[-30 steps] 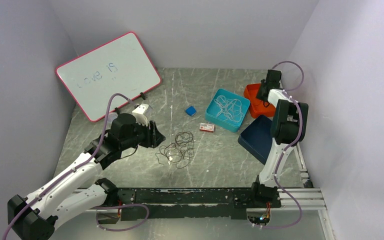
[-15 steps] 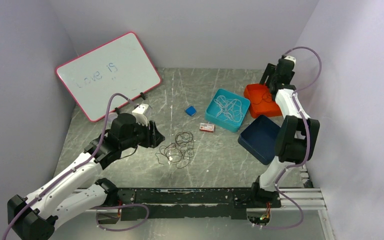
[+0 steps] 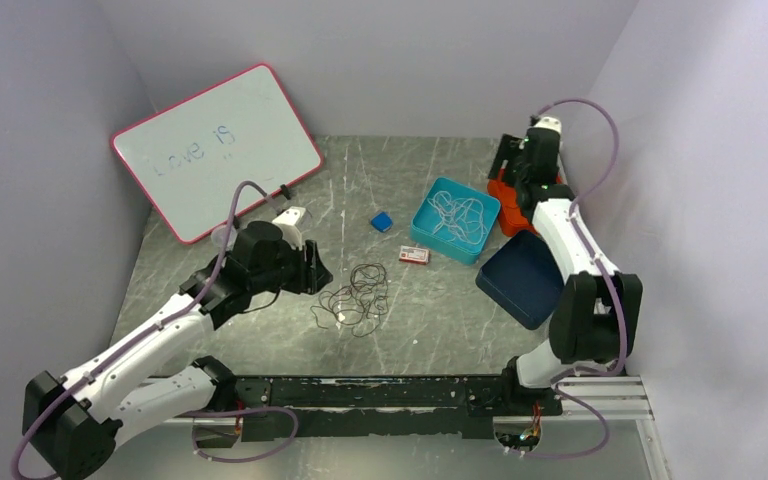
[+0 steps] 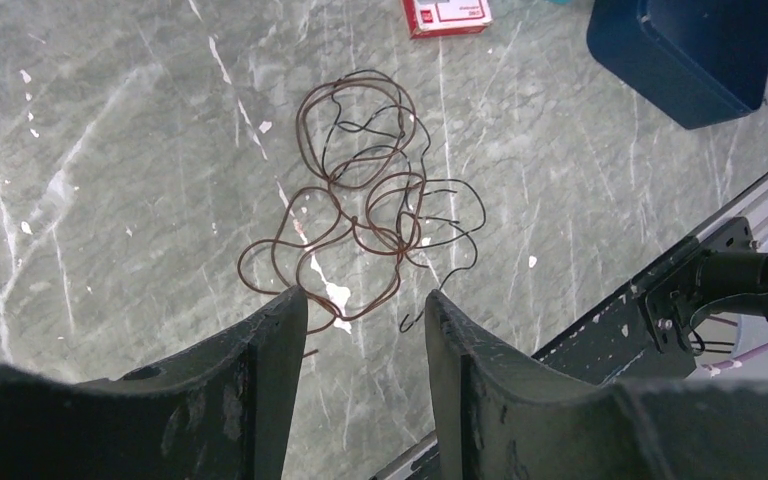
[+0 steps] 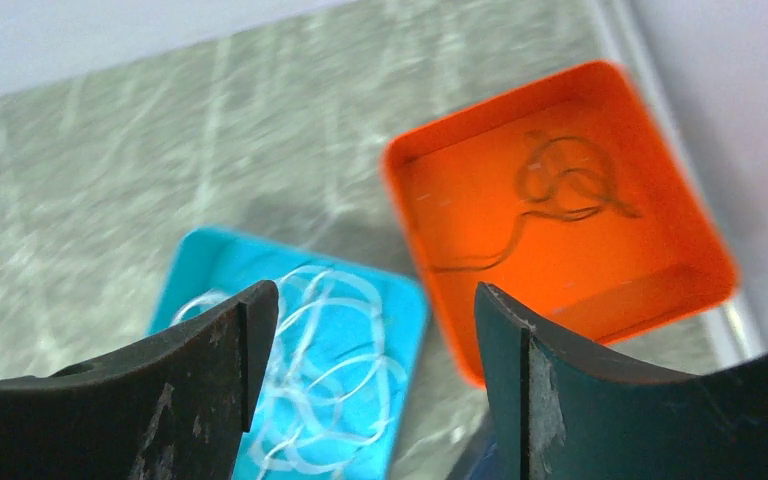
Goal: Untangle the cables
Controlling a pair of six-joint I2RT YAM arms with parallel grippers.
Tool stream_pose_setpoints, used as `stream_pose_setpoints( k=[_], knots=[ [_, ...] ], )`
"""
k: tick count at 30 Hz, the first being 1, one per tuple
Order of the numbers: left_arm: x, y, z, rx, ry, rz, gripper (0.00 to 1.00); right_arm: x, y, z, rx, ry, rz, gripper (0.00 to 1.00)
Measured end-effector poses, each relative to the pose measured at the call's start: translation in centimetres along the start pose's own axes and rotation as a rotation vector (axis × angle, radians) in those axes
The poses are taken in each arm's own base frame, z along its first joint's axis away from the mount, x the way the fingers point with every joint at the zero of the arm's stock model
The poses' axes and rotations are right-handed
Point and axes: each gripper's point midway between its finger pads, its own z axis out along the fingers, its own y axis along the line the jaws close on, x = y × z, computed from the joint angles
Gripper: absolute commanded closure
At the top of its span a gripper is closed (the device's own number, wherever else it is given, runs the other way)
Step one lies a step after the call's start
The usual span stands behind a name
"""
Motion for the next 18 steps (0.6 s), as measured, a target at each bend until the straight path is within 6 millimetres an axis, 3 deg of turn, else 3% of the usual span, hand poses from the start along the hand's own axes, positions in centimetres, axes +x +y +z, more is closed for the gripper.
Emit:
stream_pose_setpoints(
  k=[6,10,13,18],
  knots=[
    [0.9,0.0,1.1,0.01,0.066,0.027,0.44,2.3,8.4,-5.0,-0.228,0.023,-0.039,0.25],
    [1.4,-0.5,2.4,0.042,0.128,0.083,0.4,4.9,12.1,-8.5,-0.36,0.068,-0.045,0.25],
    [1.8,-0.9,3.6,0.055,0.178,0.131,0.39,7.3,13.6,-10.9,-0.436,0.112,-0.044,0.26],
    [2.9,-1.2,5.1,0.062,0.237,0.189,0.4,10.9,13.5,-13.6,-0.485,0.172,-0.029,0.26]
  ],
)
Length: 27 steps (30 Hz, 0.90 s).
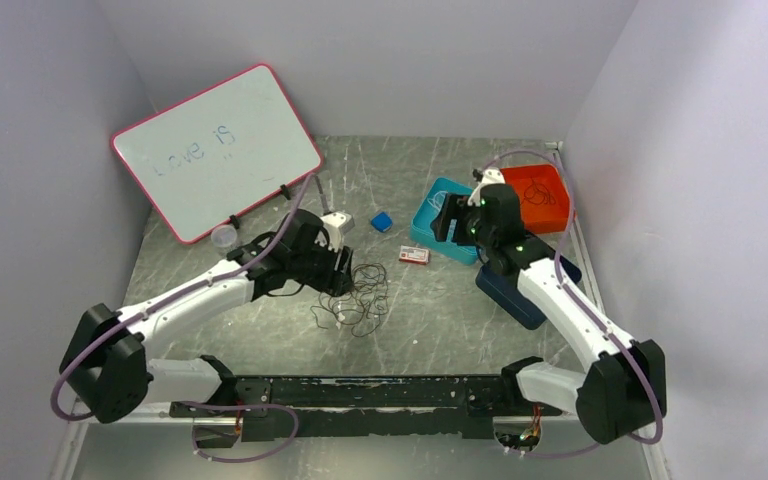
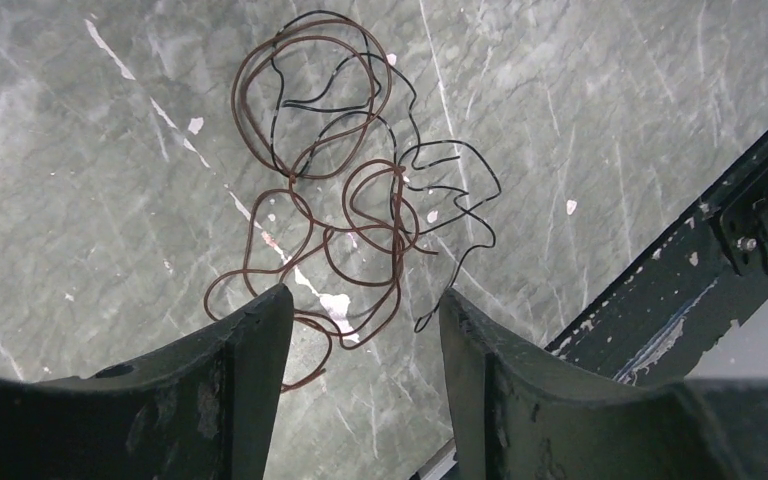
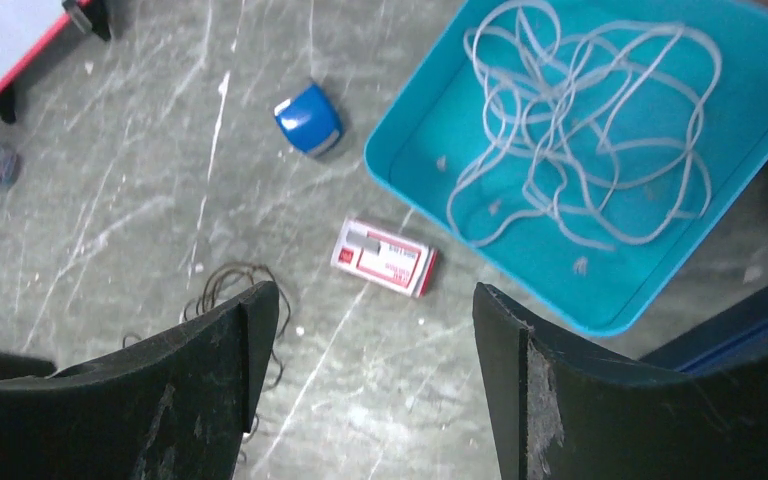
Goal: Untangle the cables
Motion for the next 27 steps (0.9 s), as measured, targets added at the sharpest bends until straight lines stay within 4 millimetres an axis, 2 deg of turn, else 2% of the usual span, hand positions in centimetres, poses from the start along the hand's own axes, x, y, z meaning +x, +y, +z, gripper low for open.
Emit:
stream_pose_setpoints(
  k=[5,8,9,14,17,22,27],
  knots=[
    [0.9,-0.2,1.8,0.011,0.04,0.025,0.42,3.0,-0.4,-1.1,-0.007,0.035,0.021,0.26],
    [1.4,-0.5,3.0,0.031,0.062,0.039,0.48,4.1,-0.7,-1.4,-0.004,0.051,0.028,0.26],
    [1.6,-0.6,3.4,0.038,0.07,0.042,0.52,4.3,-0.8,-1.4,-0.005,0.053,0.028,0.26],
    [2.3,-0.5,4.6,0.041,0.098,0.051,0.81,4.6,-0.6,-1.5,-0.017,0.057,0.032,0.27],
    [2.2,-0.5,4.6,0.038,0.098,0.056,0.92,4.5,-0.6,-1.7,-0.021,0.05,0.032,0.27],
    [0.2,-0.6,4.2,0.023,0.048,0.077,0.93,4.3,-0.5,-2.5,-0.039,-0.001,0.018,0.26],
    [-2.8,-1.1,2.2,0.005,-0.034,0.105,0.93,4.4,-0.4,-3.3,-0.082,-0.089,-0.001,0.26]
  ],
)
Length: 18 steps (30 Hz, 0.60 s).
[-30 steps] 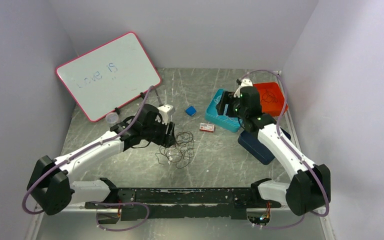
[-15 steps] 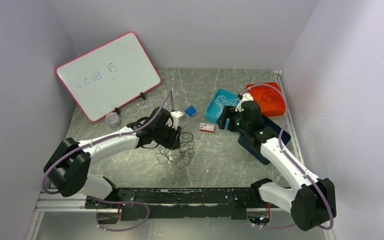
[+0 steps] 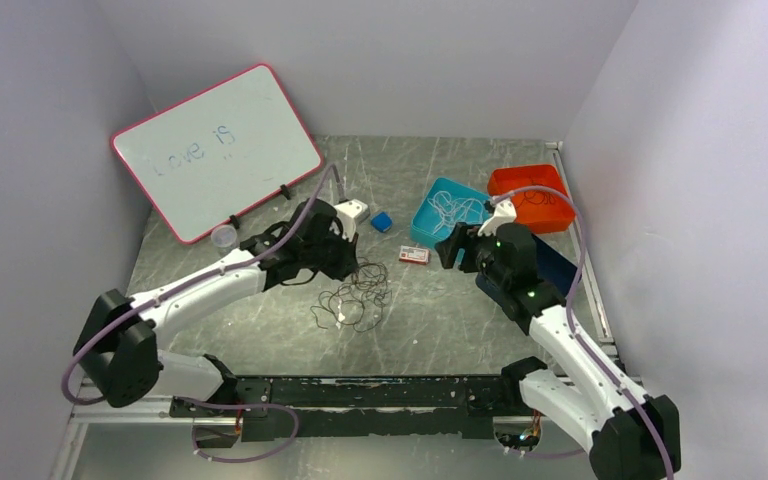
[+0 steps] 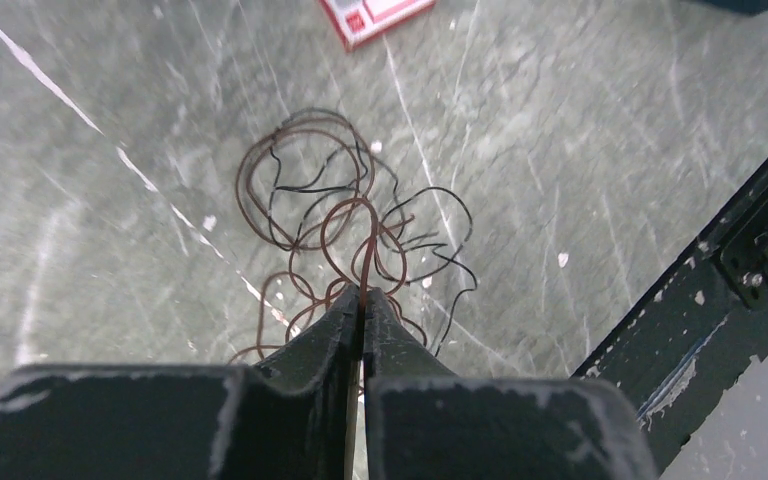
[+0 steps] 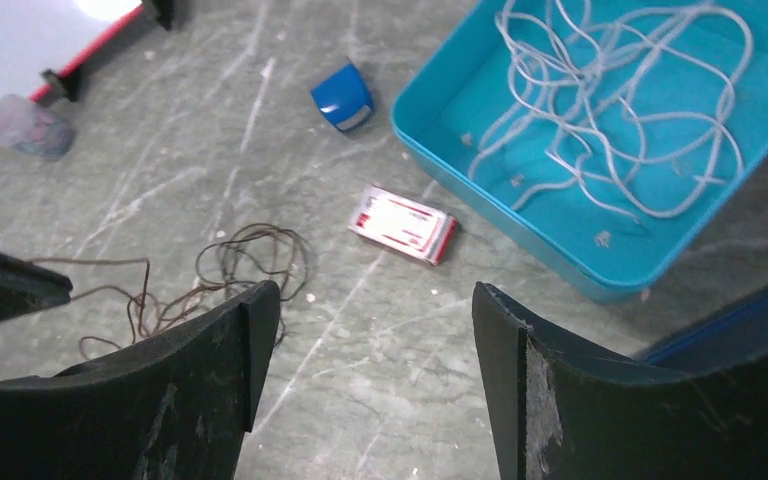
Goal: Untangle the cables
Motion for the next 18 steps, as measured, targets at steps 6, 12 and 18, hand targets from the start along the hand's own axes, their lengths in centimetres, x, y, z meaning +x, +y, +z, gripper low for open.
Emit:
stream_pose_setpoints(
  k=[6,12,18],
  knots=[
    [-4.0,-0.6,-3.4,-0.021,-0.114,0.037,0.93,-2.2,3.6,-0.6,-0.207,-0.132,-0.056,0.25],
    [-7.0,-1.1,-7.4,-0.042,-0.223,0.051,0.93,-4.1,8.5,-1.6,-0.433,-0.259,-0.166,0.23],
    [-10.7,-2.0,-11.8,-0.049,-0.356,0.068,0.93,-2.2,16.2,-2.6,-0.673,-0.293,-0.322,0.21]
  ],
)
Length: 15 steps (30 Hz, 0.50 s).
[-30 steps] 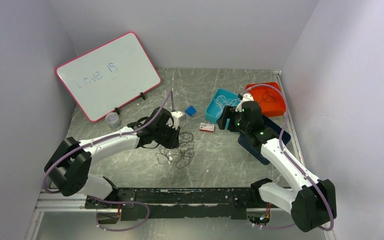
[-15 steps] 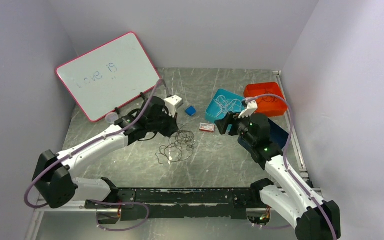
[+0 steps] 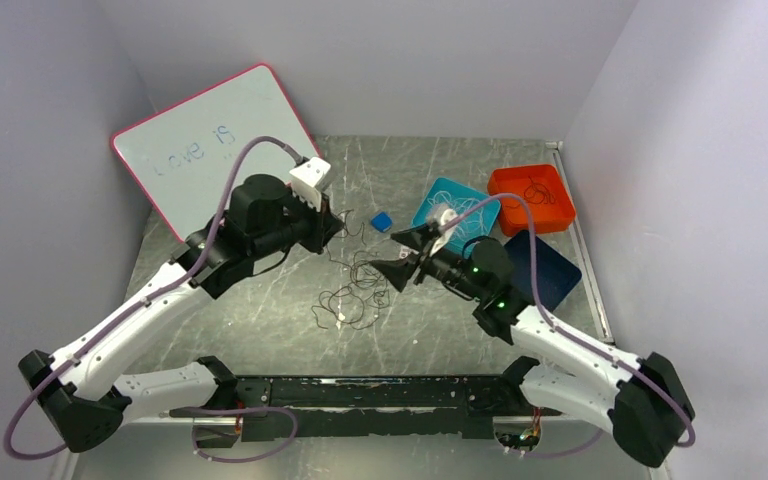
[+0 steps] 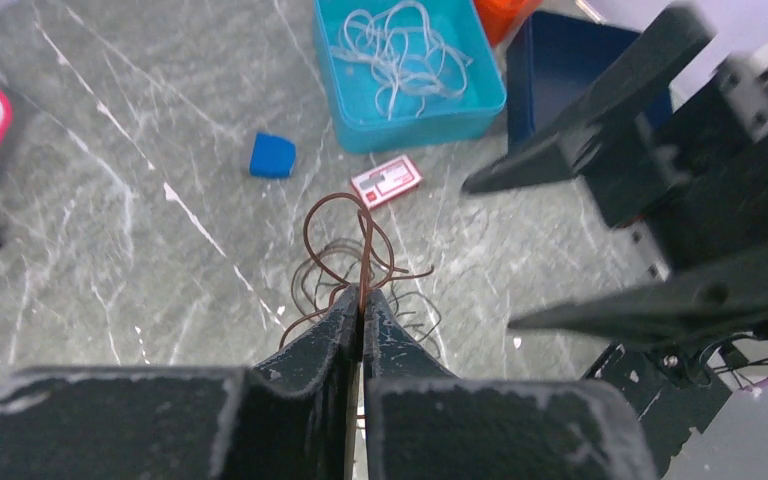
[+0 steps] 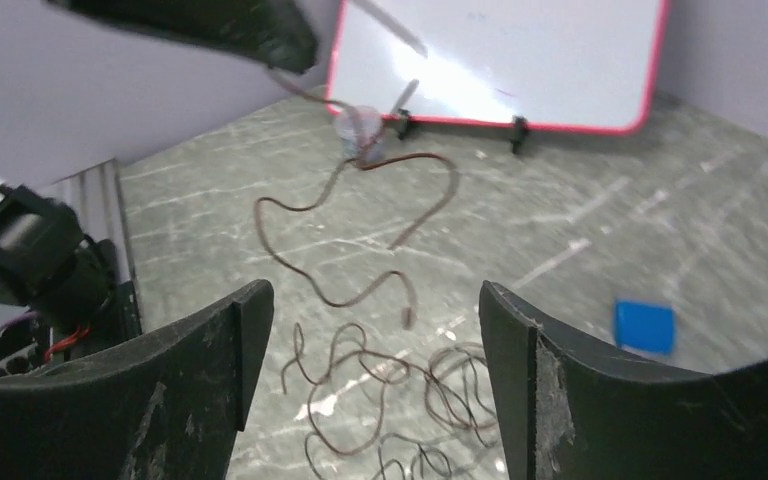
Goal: Untangle the cables
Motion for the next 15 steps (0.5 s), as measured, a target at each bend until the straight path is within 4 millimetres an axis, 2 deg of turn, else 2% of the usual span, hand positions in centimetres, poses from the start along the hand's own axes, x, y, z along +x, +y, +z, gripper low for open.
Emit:
stream_pose_setpoints(
  k=[3,5,15],
  knots=[
    [-1.8,-0.3,-1.0,0.007,-0.046,0.007,0.93,-0.2,2.4,1.5,-0.076,-0.02,-0.058,0.2],
    [-2.4,-0.4,-1.4,0.009,-0.059,0.011,0.93,-0.7,3.3,2.4,-0.104,-0.053,-0.094,0.2],
    [-2.0,-0.3,-2.0,0.004,-0.033,0.025,0.93,-4.4,4.4,5.5,-0.117,-0.2,-0.199,0.15]
  ],
)
